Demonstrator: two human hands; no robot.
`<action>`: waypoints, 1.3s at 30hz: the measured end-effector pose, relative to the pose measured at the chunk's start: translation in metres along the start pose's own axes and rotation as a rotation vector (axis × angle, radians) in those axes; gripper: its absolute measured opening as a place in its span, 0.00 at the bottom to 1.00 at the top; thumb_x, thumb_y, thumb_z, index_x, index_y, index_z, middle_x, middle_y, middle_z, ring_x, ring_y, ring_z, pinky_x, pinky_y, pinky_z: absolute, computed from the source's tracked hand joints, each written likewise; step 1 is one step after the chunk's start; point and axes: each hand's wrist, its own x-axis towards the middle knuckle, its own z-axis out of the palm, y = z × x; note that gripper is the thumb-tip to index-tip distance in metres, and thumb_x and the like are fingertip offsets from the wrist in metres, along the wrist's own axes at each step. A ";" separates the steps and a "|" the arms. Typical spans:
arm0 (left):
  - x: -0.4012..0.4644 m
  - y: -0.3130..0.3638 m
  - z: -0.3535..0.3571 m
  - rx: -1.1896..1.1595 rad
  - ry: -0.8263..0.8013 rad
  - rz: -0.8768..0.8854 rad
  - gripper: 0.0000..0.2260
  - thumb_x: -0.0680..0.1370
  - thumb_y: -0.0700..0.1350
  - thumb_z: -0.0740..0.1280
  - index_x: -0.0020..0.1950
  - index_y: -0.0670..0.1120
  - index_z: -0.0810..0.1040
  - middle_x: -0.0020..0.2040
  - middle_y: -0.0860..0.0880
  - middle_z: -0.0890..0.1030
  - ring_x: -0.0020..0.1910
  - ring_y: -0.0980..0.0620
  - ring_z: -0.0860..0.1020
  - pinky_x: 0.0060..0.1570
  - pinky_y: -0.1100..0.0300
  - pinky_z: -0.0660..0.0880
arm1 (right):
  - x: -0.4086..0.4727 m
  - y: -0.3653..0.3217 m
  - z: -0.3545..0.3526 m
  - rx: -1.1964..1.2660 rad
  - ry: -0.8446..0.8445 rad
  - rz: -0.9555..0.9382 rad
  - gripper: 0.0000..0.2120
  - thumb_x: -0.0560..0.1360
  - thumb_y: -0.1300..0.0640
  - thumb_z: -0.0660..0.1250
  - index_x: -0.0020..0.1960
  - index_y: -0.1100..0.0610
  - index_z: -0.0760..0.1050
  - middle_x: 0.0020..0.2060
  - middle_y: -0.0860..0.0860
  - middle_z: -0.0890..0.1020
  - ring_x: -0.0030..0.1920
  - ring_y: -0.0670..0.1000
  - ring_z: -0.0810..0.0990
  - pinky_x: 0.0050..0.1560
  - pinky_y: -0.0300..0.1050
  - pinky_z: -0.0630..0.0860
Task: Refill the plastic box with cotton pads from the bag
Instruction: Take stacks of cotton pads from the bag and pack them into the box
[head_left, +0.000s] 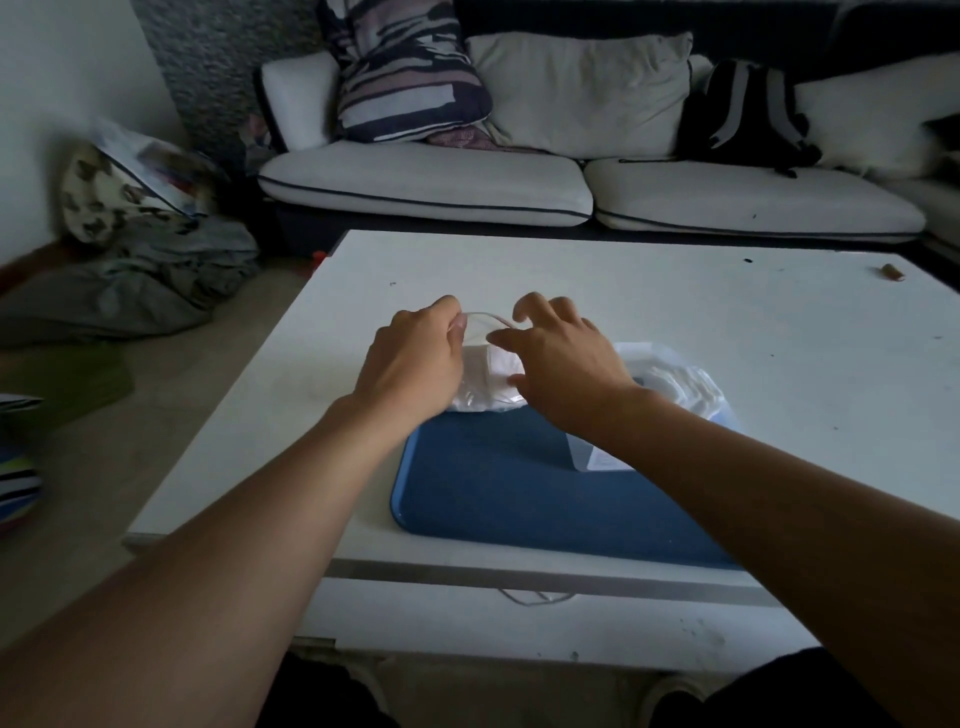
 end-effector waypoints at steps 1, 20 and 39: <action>0.000 0.000 0.001 0.001 -0.002 0.004 0.11 0.85 0.47 0.56 0.47 0.45 0.72 0.37 0.47 0.75 0.34 0.49 0.73 0.29 0.57 0.63 | 0.001 0.000 0.001 0.009 -0.014 -0.002 0.20 0.76 0.58 0.70 0.67 0.47 0.74 0.63 0.52 0.70 0.61 0.57 0.72 0.54 0.52 0.78; -0.011 -0.001 0.027 0.149 -0.290 -0.017 0.16 0.73 0.48 0.71 0.57 0.46 0.72 0.53 0.46 0.76 0.49 0.40 0.78 0.42 0.53 0.72 | -0.008 0.013 0.006 0.330 -0.148 -0.003 0.08 0.68 0.56 0.76 0.46 0.51 0.80 0.52 0.49 0.76 0.47 0.53 0.79 0.44 0.47 0.78; -0.009 0.100 0.015 -1.242 -0.175 -0.694 0.22 0.81 0.59 0.60 0.67 0.47 0.77 0.63 0.45 0.79 0.63 0.46 0.77 0.68 0.50 0.71 | -0.016 0.023 -0.026 1.771 -0.286 0.676 0.12 0.75 0.69 0.60 0.56 0.69 0.76 0.48 0.61 0.79 0.46 0.57 0.80 0.48 0.49 0.82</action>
